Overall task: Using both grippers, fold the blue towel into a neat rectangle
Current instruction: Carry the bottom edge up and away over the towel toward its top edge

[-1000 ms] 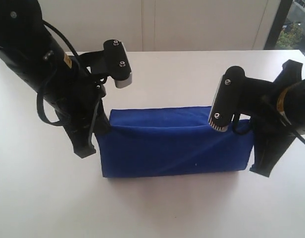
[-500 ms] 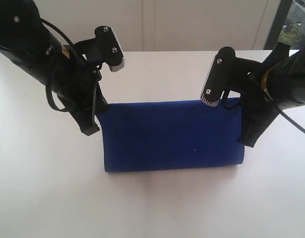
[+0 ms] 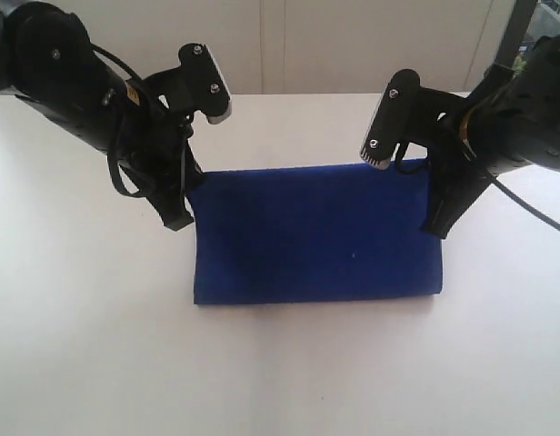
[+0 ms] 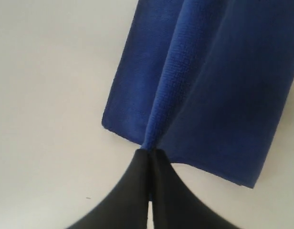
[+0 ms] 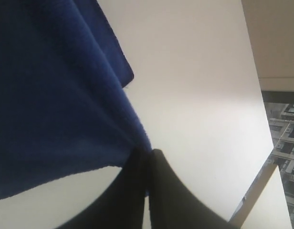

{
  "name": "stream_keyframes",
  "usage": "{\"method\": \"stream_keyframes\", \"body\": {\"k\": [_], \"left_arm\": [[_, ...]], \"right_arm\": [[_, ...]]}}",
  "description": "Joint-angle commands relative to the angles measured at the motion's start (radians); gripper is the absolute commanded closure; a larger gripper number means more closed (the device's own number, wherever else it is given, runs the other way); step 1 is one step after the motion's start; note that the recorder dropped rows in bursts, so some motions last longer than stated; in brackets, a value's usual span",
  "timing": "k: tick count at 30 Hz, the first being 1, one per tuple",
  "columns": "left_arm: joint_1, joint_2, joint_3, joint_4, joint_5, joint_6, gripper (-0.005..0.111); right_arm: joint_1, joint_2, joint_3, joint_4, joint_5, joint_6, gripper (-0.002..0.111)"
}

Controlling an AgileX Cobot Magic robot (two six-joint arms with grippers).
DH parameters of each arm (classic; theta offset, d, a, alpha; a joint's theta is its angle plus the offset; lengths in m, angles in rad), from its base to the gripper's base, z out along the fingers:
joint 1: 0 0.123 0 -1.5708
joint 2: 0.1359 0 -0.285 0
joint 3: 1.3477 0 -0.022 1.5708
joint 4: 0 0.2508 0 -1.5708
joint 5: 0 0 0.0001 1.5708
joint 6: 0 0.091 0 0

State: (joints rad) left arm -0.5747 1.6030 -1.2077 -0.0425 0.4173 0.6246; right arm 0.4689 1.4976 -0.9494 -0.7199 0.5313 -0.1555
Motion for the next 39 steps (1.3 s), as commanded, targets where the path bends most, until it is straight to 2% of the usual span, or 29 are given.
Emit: {"method": "stream_keyframes", "body": {"k": [1,12,22,26,28,39], "left_arm": [[0.034,0.027,-0.051,-0.002,0.014,-0.02,0.107],[0.054,0.131,-0.156,-0.002,0.015,-0.019,0.107],[0.054,0.195,-0.185,0.001,-0.036,-0.017,0.107],[0.054,0.201,-0.191,0.014,0.002,-0.017,0.107],[0.054,0.201,-0.191,0.065,0.046,-0.052,0.107],[0.054,0.199,-0.213,0.097,0.055,-0.094,0.107]], "right_arm": [[-0.028,0.038,-0.028,-0.017,-0.042,0.005,0.108],[-0.066,0.13,-0.108,-0.017,-0.072,0.005,0.108],[-0.116,0.194,-0.136,-0.017,-0.14,0.007,0.108],[-0.121,0.217,-0.136,-0.02,-0.161,0.007,0.108],[-0.121,0.228,-0.136,-0.02,-0.186,0.007,0.108],[-0.121,0.237,-0.136,-0.043,-0.203,0.007,0.108]]}}
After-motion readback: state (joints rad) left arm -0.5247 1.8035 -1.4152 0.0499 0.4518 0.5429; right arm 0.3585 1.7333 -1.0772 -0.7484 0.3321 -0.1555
